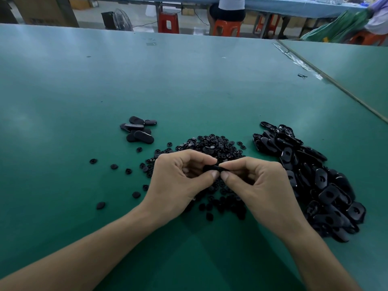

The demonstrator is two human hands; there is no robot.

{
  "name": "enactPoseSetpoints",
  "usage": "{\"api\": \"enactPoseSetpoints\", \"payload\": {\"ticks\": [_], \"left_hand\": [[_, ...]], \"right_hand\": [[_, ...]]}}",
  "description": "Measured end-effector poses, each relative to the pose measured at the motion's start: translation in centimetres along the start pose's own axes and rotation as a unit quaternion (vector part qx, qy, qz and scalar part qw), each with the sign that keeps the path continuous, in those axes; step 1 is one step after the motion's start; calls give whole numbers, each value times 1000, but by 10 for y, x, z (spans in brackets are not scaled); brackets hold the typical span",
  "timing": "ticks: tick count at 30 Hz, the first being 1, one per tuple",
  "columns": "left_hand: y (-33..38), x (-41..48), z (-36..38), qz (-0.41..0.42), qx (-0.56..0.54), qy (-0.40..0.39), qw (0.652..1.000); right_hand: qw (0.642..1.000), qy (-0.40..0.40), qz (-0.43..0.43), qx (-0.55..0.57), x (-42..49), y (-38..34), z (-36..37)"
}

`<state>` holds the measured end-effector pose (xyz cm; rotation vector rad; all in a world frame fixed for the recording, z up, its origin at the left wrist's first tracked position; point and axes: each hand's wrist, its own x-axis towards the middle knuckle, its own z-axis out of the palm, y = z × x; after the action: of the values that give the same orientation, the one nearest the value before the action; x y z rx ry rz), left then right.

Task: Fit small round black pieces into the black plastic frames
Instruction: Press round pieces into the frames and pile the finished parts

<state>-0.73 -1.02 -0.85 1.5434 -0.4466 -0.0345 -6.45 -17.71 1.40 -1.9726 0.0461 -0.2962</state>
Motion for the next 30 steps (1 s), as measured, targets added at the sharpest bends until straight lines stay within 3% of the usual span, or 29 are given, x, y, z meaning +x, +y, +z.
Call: {"api": "enactPoseSetpoints", "payload": {"ticks": [5,9,11,13,17,21,30], "left_hand": [[2,1,3,15,25,10,1000],[10,12,-7,38,43,56,997],[14,23,-19,45,52,93,993],[17,34,-33,43,79,124,988],[11,54,-65,9,138,173,975],[-3,64,-94,-31,200,193,960],[-22,65,-105,-53,363,202,908]], "right_hand": [[999,16,-26,-20,0,-1,1],[970,153,-46,-183,1,-1,-10],[934,182,2,-307,2,3,-21],[900,162,87,-395,1,5,-31],[857,93,217,-457,0,0,-35],[871,94,187,-445,0,2,-32],[926,192,28,-323,5,5,-29]]}}
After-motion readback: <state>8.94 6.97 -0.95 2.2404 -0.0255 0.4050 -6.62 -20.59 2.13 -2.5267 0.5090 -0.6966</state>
